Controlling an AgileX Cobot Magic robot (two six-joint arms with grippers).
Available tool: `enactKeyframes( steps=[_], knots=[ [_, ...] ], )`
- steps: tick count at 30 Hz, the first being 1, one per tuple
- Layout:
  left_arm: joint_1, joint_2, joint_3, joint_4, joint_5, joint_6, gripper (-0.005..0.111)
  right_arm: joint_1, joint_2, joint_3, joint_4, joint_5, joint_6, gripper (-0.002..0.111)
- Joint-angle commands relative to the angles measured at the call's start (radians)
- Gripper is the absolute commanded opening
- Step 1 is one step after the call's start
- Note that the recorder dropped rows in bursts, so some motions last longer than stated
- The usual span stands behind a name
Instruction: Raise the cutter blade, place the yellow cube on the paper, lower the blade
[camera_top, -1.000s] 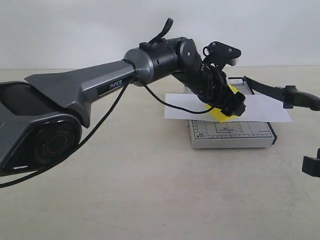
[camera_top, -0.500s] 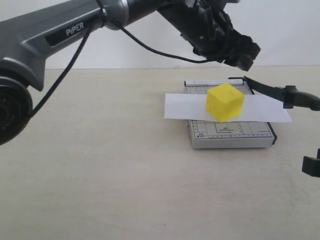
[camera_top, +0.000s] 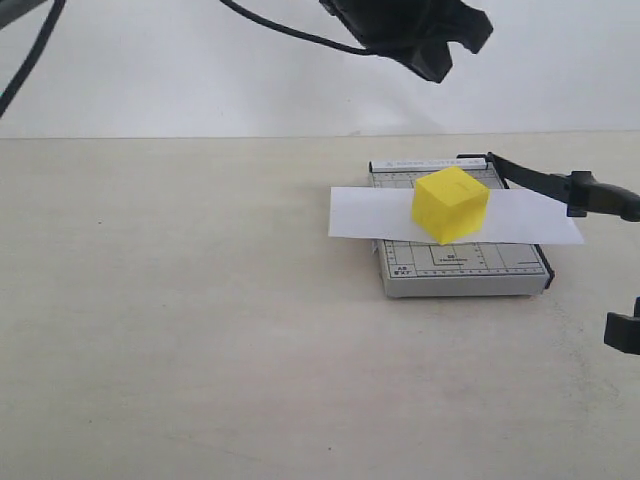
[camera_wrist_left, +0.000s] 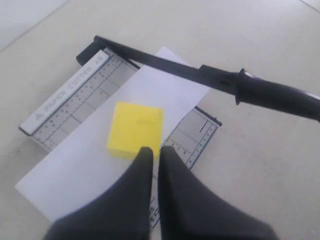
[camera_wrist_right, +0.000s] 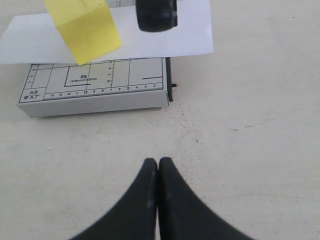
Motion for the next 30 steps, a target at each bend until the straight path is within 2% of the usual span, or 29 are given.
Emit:
enactKeyframes(
  steps=[1,6,8,11,13,17,19,21,23,25,30],
  knots=[
    [0.045,-0.035,-0.007,0.012,0.091,-0.01,0.004,-0.001,-0.005,-0.005,-0.003,0.003,-0.003,0.0],
    [0.12,-0.106,0.041,-0.052,0.101,-0.007,0.004,-0.001,-0.005,-0.005,-0.003,0.028,-0.006,0.0],
    [0.145,-0.156,0.119,-0.051,0.106,0.01,0.004,-0.001,-0.005,-0.005,-0.003,0.036,-0.006,0.0],
    [0.183,-0.272,0.307,-0.03,0.06,0.049,0.004,-0.001,-0.005,-0.005,-0.003,0.045,-0.006,0.0],
    [0.221,-0.38,0.499,-0.016,-0.06,0.062,0.004,-0.001,-0.005,-0.005,-0.003,0.045,-0.006,0.0],
    [0.318,-0.639,0.935,-0.016,-0.488,0.062,0.004,-0.001,-0.005,-0.005,-0.003,0.047,-0.006,0.0],
    [0.373,-0.767,1.141,-0.016,-0.67,0.062,0.004,-0.001,-0.005,-0.005,-0.003,0.047,-0.006,0.0],
    [0.426,-0.889,1.294,-0.016,-0.809,0.074,0.004,-0.001,-0.005,-0.005,-0.003,0.047,-0.006,0.0],
    [0.477,-1.013,1.416,-0.016,-0.873,0.103,0.004,-0.001,-0.005,-0.005,-0.003,0.039,-0.006,0.0],
    [0.516,-1.124,1.491,-0.016,-0.873,0.106,0.004,-0.001,-0.005,-0.005,-0.003,0.029,-0.006,0.0],
    [0.529,-1.412,1.608,-0.014,-0.9,0.106,0.004,-0.001,-0.005,-0.005,-0.003,0.025,-0.006,0.0]
  ],
)
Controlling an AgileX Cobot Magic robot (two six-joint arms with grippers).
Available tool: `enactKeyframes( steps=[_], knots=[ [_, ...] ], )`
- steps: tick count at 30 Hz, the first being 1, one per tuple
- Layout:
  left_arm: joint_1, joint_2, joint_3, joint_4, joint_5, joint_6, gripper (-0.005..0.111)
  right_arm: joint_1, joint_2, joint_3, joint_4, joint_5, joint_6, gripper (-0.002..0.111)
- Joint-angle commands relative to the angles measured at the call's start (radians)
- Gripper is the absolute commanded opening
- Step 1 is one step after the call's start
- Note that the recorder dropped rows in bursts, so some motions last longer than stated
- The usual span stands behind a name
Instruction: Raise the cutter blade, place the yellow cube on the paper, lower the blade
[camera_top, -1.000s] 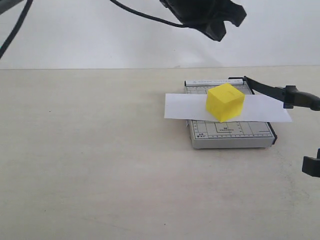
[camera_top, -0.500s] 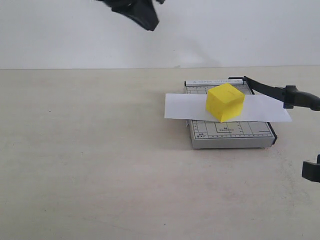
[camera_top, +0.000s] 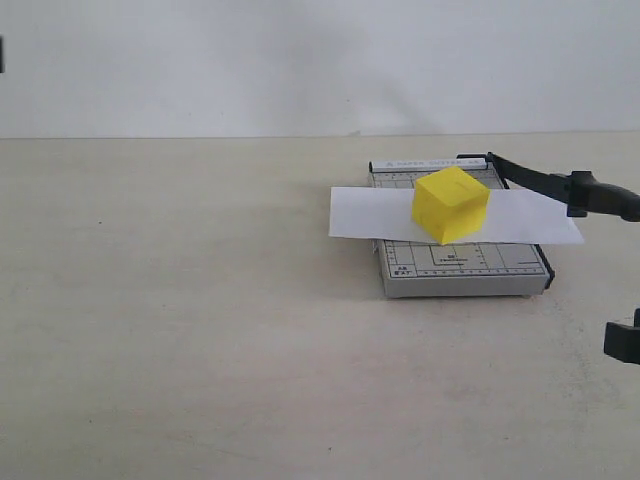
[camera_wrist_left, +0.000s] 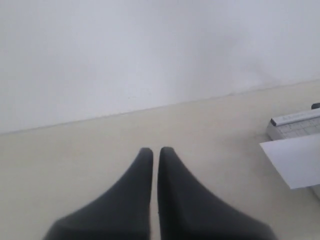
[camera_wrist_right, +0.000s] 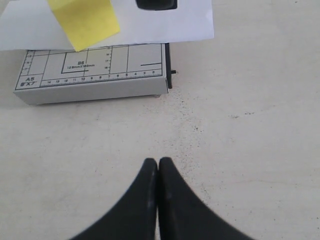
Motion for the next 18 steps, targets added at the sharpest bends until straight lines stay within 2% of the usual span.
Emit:
enactKeyframes(
  steps=[1,6,9,13,18],
  knots=[
    [0.011,-0.271,0.081,-0.002,-0.055,0.009,0.004,-0.001,-0.005,-0.005,-0.003,-0.015,-0.006,0.0],
    [0.026,-0.599,0.083,0.085,-0.024,0.009,0.004,-0.001,-0.005,-0.005,-0.003,-0.003,-0.006,0.0],
    [0.026,-0.713,0.091,0.141,0.036,0.001,0.004,-0.001,-0.005,-0.005,-0.003,-0.016,-0.006,0.0],
    [0.026,-0.767,0.152,0.149,0.116,-0.007,0.004,-0.001,-0.005,-0.005,-0.003,-0.032,-0.006,0.0],
    [0.026,-0.724,0.337,0.179,0.148,-0.007,0.004,-0.001,-0.005,-0.005,-0.003,-0.029,-0.006,0.0]
  ],
)
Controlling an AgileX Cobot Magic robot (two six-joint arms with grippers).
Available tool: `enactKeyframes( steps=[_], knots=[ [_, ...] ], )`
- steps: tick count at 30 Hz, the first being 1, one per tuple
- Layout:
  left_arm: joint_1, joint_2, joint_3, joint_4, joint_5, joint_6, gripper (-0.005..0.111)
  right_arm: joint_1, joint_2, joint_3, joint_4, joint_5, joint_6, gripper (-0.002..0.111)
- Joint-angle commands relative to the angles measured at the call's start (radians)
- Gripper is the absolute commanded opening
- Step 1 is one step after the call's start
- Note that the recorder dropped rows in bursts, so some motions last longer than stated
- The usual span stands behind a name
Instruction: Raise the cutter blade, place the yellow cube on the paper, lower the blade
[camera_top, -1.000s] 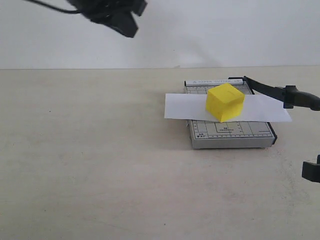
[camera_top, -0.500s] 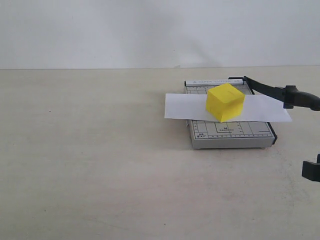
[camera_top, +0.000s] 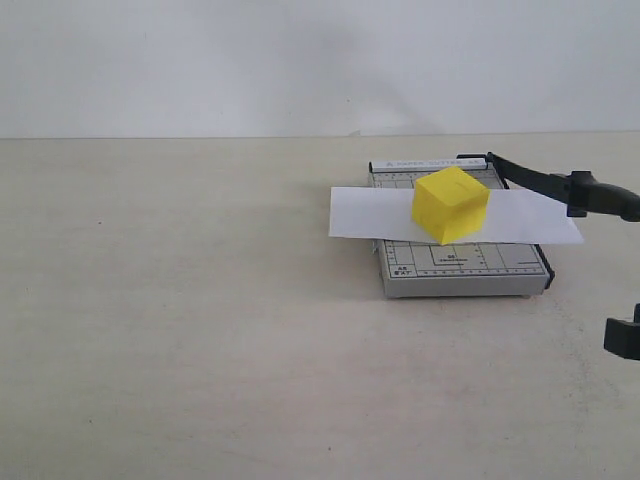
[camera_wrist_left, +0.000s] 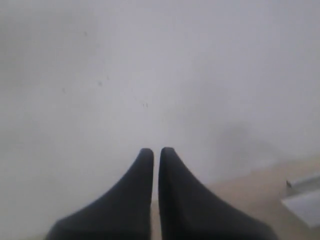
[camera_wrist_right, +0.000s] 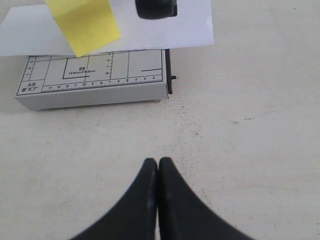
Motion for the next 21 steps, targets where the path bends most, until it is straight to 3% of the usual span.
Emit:
enactKeyframes(
  steps=[1,4,8,11,17,21],
  knots=[
    [0.002,0.051,0.182,0.021,0.029,-0.012,0.004,-0.001,-0.005,-0.005,-0.003,-0.01,-0.006,0.0],
    [0.002,0.1,0.302,0.015,-0.061,-0.04,0.004,-0.001,-0.005,-0.005,-0.003,-0.004,-0.006,0.0],
    [0.002,0.136,0.434,0.012,-0.328,-0.225,0.004,-0.001,-0.005,-0.005,-0.003,-0.004,-0.006,0.0],
    [0.002,0.136,0.502,0.012,-0.484,-0.25,0.004,-0.001,-0.005,-0.005,-0.003,-0.004,-0.008,0.0],
    [0.002,0.136,0.616,0.002,-0.464,-0.195,0.004,-0.001,-0.005,-0.007,-0.003,-0.006,-0.062,0.0],
    [0.002,0.136,0.623,-0.051,-0.435,-0.197,0.004,-0.001,-0.005,-0.007,-0.003,-0.008,-0.065,0.0]
  ],
)
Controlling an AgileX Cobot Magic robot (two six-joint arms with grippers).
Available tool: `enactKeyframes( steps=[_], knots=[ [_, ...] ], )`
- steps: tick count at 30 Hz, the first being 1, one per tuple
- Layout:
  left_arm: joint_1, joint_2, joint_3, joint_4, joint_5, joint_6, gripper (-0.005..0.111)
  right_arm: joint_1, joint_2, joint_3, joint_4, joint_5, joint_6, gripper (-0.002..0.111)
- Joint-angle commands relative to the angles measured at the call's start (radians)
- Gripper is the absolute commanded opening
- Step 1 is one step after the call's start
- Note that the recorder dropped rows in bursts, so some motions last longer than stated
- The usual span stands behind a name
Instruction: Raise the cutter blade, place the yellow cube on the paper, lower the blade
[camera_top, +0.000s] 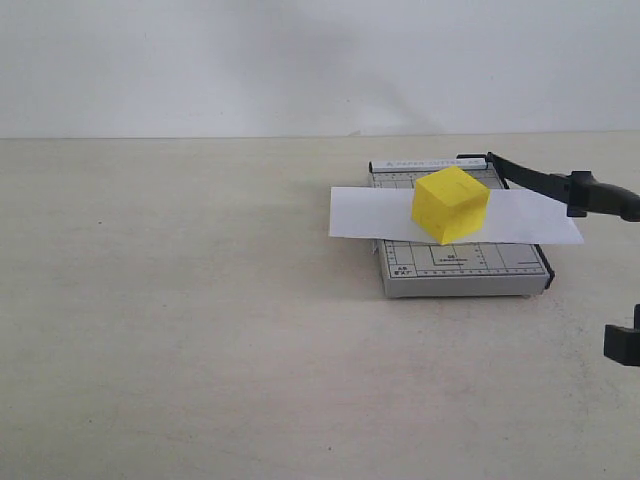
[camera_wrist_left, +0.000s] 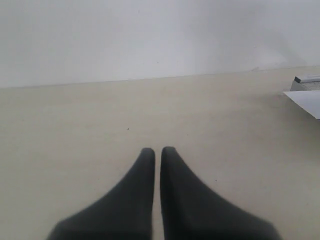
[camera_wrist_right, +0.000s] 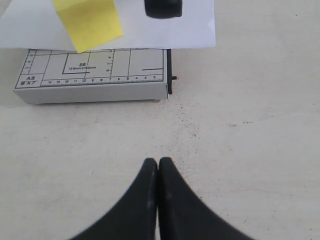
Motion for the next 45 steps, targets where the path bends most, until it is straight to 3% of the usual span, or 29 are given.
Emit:
enactKeyframes(
  steps=[1,8,14,17,21,26,34,38,45],
  knots=[
    [0.002,0.004,0.01,-0.043,0.016,0.006,0.004,-0.001,-0.005,-0.007,-0.003,-0.008,-0.016,0.0],
    [0.002,0.004,0.01,-0.042,0.082,0.038,0.004,-0.001,-0.005,-0.1,-0.003,0.104,-0.034,0.0],
    [0.002,0.004,0.01,0.0,0.093,0.288,0.004,-0.001,-0.038,-0.273,-0.012,0.167,-0.125,0.0],
    [0.002,0.004,0.01,0.0,0.121,0.305,0.004,-0.001,-0.044,-0.366,-0.014,0.172,-0.215,0.002],
    [0.002,0.004,0.01,-0.016,0.096,0.172,0.004,-0.002,0.018,-0.44,-0.103,0.169,-0.233,0.024],
    [0.002,0.004,0.01,-0.054,0.112,0.009,0.004,-0.002,0.172,-0.536,-0.12,0.211,-0.113,0.051],
    [0.002,0.004,0.01,-0.054,0.108,0.009,0.004,-0.002,0.348,-0.636,-0.196,0.323,-0.024,0.051],
    [0.002,0.004,0.01,-0.054,0.109,0.012,0.004,-0.023,0.428,-0.65,-0.345,0.327,0.103,0.051],
    [0.002,0.004,0.01,-0.054,0.109,0.012,0.004,-0.051,0.524,-0.654,-0.341,0.368,0.17,0.051]
  ],
)
